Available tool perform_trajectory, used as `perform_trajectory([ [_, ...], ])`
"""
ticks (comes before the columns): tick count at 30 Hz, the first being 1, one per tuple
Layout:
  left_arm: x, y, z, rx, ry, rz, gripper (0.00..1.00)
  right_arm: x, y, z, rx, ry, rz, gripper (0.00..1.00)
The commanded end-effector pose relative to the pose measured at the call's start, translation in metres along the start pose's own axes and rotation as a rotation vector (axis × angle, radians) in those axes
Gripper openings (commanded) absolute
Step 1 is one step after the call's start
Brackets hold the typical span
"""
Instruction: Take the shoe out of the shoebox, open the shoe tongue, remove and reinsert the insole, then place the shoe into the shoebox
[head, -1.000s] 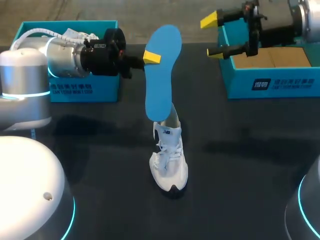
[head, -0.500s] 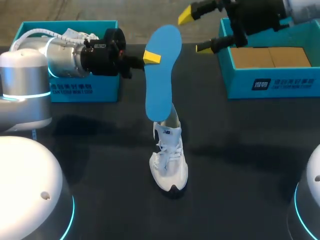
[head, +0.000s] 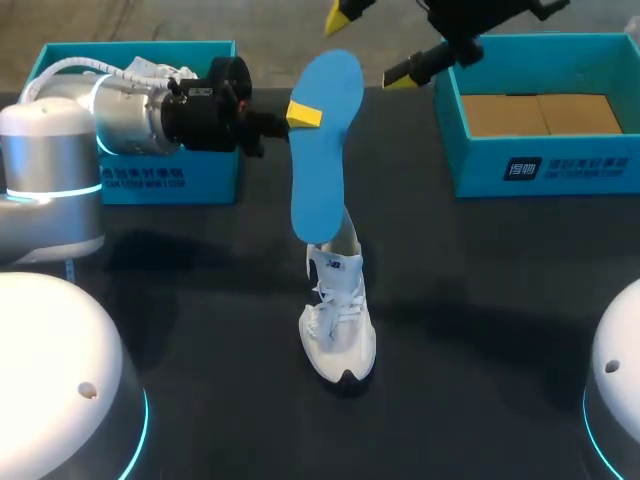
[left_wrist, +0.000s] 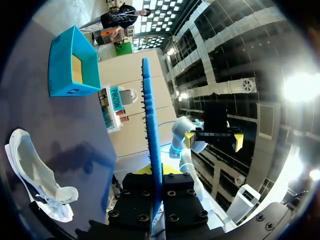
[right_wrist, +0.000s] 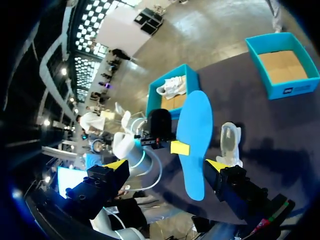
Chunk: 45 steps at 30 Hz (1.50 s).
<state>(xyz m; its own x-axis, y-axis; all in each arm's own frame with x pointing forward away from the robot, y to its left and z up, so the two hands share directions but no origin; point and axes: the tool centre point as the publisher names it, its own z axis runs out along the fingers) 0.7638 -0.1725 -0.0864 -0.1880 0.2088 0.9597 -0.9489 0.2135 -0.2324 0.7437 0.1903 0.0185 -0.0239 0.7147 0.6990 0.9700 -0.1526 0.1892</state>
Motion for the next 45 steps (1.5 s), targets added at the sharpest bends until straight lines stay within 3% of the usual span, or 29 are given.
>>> perform_trajectory([
  [1, 0.000, 0.000, 0.000, 0.000, -0.002, 0.000, 0.00, 0.006, -0.002, 0.001, -0.011, -0.369, 0.010, 1.00],
  [22, 0.000, 0.000, 0.000, 0.000, -0.002, 0.000, 0.00, 0.021, -0.015, 0.029, -0.016, -0.762, -0.037, 1.00],
  [32, 0.000, 0.000, 0.000, 0.000, -0.002, 0.000, 0.00, 0.026, -0.026, 0.043, -0.042, -0.852, -0.053, 1.00],
  [45, 0.000, 0.000, 0.000, 0.000, -0.002, 0.000, 0.00, 0.021, -0.036, 0.049, -0.013, -0.916, -0.091, 1.00],
])
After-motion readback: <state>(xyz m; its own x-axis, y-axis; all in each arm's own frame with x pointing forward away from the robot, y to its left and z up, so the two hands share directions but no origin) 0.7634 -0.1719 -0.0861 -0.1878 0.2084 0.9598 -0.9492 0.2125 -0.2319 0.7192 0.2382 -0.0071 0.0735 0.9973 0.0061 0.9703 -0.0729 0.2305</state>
